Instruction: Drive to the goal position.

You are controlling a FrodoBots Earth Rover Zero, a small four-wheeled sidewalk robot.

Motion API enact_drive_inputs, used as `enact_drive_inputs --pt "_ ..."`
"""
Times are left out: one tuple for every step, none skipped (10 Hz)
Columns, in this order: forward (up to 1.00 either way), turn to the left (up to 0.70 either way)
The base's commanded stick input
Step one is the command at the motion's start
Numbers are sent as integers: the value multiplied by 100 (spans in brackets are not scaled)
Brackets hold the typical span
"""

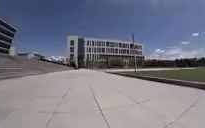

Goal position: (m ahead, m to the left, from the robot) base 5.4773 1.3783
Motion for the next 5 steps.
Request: enact_drive_inputs --pt "44 2" --pt "43 0" --pt "43 0" --pt "43 0" --pt "42 0"
